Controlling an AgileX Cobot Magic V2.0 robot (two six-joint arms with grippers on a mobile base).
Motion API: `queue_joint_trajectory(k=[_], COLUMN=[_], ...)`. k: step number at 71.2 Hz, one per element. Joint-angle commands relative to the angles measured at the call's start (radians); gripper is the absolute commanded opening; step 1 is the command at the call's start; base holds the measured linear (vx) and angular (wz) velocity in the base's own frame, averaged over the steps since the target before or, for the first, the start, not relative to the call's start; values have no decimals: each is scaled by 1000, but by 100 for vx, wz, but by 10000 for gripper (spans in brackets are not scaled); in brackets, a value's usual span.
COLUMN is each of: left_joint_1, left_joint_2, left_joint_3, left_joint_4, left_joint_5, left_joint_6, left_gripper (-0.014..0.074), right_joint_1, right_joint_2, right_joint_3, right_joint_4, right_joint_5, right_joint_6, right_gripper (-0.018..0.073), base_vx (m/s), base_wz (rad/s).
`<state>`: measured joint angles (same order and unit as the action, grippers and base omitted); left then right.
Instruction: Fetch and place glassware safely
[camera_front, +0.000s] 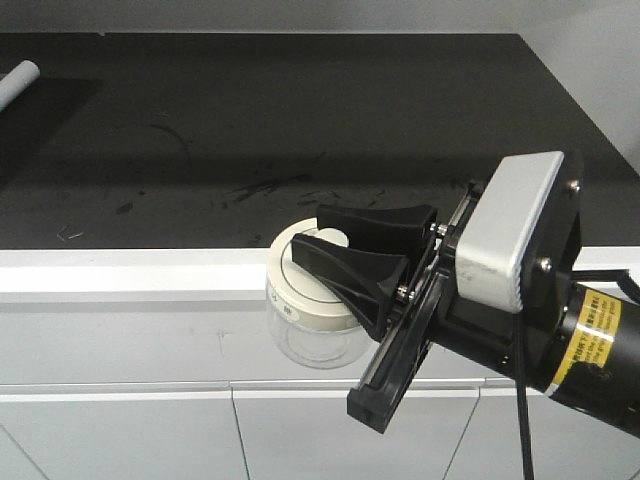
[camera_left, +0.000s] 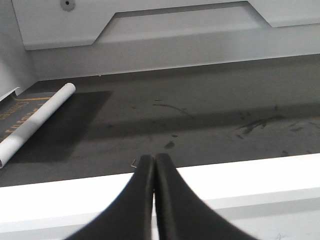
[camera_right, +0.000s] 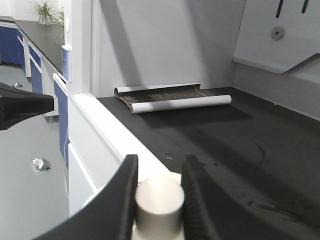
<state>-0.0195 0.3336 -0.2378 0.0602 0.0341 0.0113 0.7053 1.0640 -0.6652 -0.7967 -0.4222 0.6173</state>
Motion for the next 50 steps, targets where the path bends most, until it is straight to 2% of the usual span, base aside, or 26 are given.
queue_joint_trajectory(k=[1, 50], left_joint_1=[-6, -6], left_joint_2=[3, 3], left_joint_3=[-27, -27], left_joint_4=[-10, -10], left_joint_5=[-71, -71], left_joint_6=[-6, -6], left_gripper=[-7, -7], right_joint_1=[-2, -2], right_joint_2=[-24, -24], right_joint_3=[-32, -32], right_joint_4=[29, 29], right_joint_5=[-69, -69], right_joint_6=[0, 0], right_gripper=[-1, -1], base_vx=[0, 0], base_wz=[0, 0])
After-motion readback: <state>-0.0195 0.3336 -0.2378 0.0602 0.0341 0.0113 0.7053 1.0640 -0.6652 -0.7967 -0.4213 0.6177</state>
